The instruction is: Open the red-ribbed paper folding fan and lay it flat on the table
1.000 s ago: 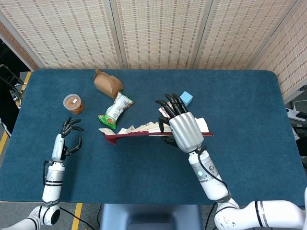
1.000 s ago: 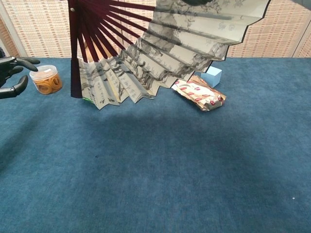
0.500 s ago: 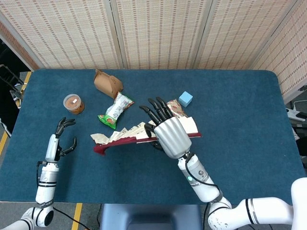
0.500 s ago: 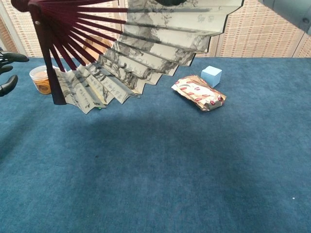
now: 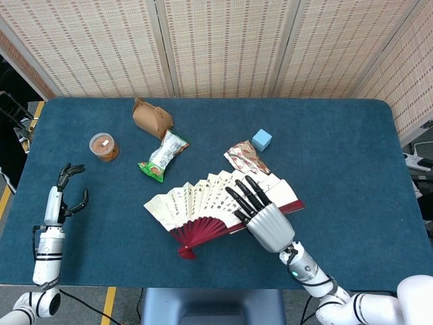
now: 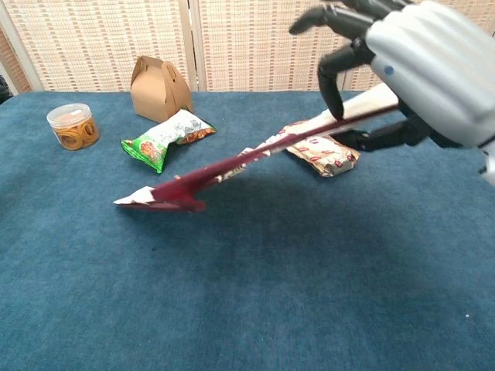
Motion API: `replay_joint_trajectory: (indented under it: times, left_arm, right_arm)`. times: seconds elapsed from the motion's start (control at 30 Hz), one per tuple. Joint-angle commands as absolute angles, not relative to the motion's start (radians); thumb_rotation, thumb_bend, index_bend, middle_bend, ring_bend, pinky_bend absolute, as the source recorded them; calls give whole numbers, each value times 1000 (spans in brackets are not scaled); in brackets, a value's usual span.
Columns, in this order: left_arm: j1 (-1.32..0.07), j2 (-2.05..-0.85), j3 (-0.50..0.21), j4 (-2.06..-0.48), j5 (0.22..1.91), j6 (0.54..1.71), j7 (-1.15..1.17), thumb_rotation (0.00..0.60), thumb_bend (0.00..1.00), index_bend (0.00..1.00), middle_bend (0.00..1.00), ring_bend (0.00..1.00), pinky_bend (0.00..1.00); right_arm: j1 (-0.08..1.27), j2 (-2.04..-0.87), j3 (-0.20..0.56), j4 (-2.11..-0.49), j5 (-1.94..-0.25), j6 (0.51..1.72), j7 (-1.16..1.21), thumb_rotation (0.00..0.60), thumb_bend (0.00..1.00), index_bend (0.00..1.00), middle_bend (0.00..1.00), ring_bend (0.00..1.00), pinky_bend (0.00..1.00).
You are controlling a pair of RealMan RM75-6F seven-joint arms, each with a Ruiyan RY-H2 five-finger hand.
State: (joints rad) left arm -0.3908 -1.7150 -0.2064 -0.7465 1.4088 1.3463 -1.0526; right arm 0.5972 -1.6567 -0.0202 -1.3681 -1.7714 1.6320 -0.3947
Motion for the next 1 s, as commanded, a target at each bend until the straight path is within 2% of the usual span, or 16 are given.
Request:
replay_joint_trajectory:
  times: [0.03,0.17,0.27,0.43,0.5,0.57,0.6,0.7,0.77,0.87,1.0]
  left_arm:
    - [-392,-1720,-204,-735,1411,1347,-1059,600,493,236,147,0,26]
    - [-397,-1730,-203,-715,1413,1343,-1058,600,494,236,147,0,26]
    - [-400,-1740,-200,-701,1413,1336,-1061,600,493,236,147,0,26]
    - [-400,-1750,-196,-682,1415,1334,-1073,600,494,236,147,0,25]
    - [-399,-1750,-194,-678,1417,1339,-1077,600,493,237,146,0,25]
    - [-397,-1749,-193,-674,1419,1341,-1080,600,493,236,146,0,25]
    - [-396,-1748,-192,-673,1418,1342,-1082,600,493,236,146,0,25]
    - [-394,-1750,-192,-667,1414,1337,-1092,600,481,236,147,0,25]
    - [-393,-1753,-189,-662,1414,1329,-1097,600,470,236,147,0,25]
    - [-391,-1753,-182,-658,1418,1326,-1109,600,464,232,146,0,26]
    - [-387,-1751,-174,-657,1428,1337,-1111,600,463,228,138,0,25]
  right_arm:
    - [520,-1685,-60,-1278,-1780,1689,-302,600,306,674,150,0,0]
    - [466,-1667,-88,-1232,-1807,1734,-276,600,307,662,150,0,0]
    - [428,-1656,-113,-1185,-1836,1757,-297,600,307,580,150,0,0]
    - [366,-1649,-134,-1122,-1817,1731,-351,600,302,297,134,0,0]
    - [343,-1639,-128,-1130,-1775,1689,-387,600,301,88,75,0,0]
    - [323,-1617,-122,-1179,-1726,1639,-414,600,278,6,23,0,0]
    - [317,-1605,-121,-1203,-1710,1621,-422,600,266,1,16,0,0]
    - [305,-1559,-119,-1285,-1661,1554,-467,600,112,0,0,0,0]
    - [307,-1513,-125,-1347,-1625,1485,-525,600,44,0,0,0,0]
    - [320,-1436,-129,-1473,-1531,1348,-654,600,1,0,0,0,0]
    - [348,-1351,-122,-1602,-1405,1209,-803,598,0,0,0,0,0]
